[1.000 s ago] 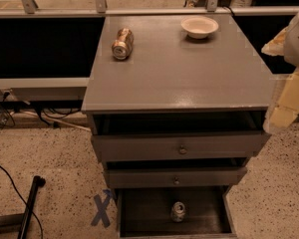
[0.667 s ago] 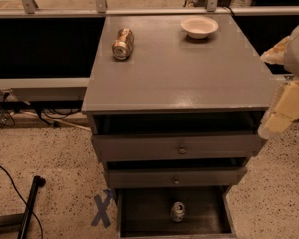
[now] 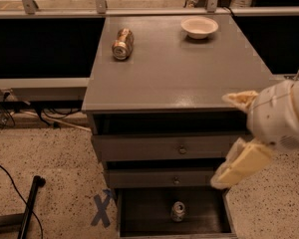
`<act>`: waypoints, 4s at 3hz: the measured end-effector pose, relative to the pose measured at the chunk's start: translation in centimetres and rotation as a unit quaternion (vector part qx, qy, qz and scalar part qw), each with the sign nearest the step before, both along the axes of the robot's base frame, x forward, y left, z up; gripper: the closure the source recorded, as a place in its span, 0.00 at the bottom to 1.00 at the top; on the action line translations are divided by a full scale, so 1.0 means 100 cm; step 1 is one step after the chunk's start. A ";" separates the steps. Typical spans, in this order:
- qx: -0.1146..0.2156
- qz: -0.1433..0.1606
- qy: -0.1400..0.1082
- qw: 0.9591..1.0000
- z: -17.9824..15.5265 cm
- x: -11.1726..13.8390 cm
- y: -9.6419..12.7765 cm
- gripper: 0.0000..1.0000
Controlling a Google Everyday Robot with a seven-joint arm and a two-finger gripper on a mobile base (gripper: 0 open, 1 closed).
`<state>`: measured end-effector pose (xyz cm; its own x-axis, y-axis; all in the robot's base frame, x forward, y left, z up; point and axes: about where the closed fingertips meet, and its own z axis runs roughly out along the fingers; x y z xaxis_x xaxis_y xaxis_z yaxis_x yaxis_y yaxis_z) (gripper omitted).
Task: Pick 7up can from bottom drawer and place on counter
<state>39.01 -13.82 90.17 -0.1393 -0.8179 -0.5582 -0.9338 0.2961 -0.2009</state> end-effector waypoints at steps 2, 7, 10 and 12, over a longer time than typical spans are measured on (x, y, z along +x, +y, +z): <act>0.119 -0.022 0.006 0.993 -0.081 -0.029 0.056 0.00; 0.222 -0.169 -0.041 0.959 -0.238 -0.049 -0.046 0.00; 0.277 -0.143 -0.159 0.937 -0.326 0.002 -0.047 0.00; 0.359 -0.155 -0.141 0.909 -0.402 0.007 -0.024 0.00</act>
Offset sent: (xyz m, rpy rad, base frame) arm -0.0160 0.0353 -0.0504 0.1458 0.0054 -0.0008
